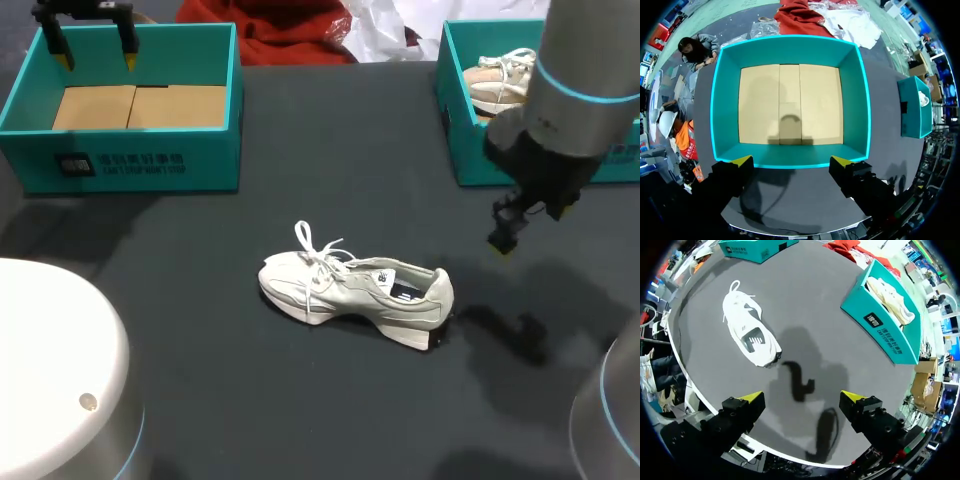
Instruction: Take the shoe out of the shoebox, open the shoe tongue, remove and reinsert the insole, then place the shoe into the shoebox
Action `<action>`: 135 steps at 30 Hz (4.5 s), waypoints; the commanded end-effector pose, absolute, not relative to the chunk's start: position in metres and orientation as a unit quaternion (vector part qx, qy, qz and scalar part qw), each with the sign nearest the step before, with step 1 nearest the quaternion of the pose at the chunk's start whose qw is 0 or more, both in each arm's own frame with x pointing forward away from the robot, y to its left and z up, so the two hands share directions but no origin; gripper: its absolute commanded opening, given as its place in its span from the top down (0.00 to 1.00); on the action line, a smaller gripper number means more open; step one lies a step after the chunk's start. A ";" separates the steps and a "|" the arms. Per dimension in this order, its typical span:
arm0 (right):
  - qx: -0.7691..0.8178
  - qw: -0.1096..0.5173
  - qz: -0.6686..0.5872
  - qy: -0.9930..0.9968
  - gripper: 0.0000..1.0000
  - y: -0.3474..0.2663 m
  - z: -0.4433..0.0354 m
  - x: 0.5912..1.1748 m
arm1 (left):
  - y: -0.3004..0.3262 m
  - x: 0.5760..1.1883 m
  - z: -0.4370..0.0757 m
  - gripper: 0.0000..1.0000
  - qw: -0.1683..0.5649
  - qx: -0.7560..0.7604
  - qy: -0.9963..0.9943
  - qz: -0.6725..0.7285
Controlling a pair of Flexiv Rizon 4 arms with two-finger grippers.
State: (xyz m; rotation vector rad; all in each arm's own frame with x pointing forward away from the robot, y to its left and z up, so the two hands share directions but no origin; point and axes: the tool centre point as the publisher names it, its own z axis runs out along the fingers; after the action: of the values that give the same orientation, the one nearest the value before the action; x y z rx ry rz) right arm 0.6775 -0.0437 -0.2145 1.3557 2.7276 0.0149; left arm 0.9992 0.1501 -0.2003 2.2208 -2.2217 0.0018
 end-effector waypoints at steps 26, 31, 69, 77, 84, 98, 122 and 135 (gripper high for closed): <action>0.162 0.069 0.488 0.855 0.00 -0.140 -0.242 0.654 | 0.150 0.999 -0.200 0.00 0.000 0.707 -0.707 0.000; 0.140 0.065 0.495 0.855 0.00 -0.142 -0.245 0.653 | 0.150 0.999 -0.200 0.00 0.000 0.707 -0.707 0.000; 0.064 0.041 0.543 0.836 0.00 -0.125 -0.313 0.656 | 0.150 0.999 -0.200 0.00 0.000 0.707 -0.707 0.000; 0.059 0.039 0.542 0.838 0.00 -0.120 -0.322 0.658 | 0.150 0.999 -0.200 0.00 0.000 0.707 -0.707 0.000; 0.045 0.028 0.550 0.833 0.00 -0.114 -0.341 0.659 | 0.150 0.999 -0.200 0.00 0.000 0.707 -0.707 0.000; 0.044 0.014 0.572 0.819 0.00 -0.116 -0.371 0.656 | 0.150 0.999 -0.200 0.00 0.000 0.707 -0.707 0.000; 0.086 0.033 0.577 0.812 0.00 -0.091 -0.374 0.645 | 0.150 0.999 -0.200 0.00 0.000 0.707 -0.707 0.000; 0.115 0.070 0.574 0.808 0.00 -0.055 -0.371 0.641 | 0.150 0.999 -0.200 0.00 0.000 0.707 -0.707 0.000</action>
State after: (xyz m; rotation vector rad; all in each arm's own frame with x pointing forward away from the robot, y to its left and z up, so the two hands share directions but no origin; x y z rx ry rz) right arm 0.6453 -0.0647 -0.3737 0.2950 2.4620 1.7765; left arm 0.9992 0.1501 -0.2003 2.2209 -2.2217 0.0019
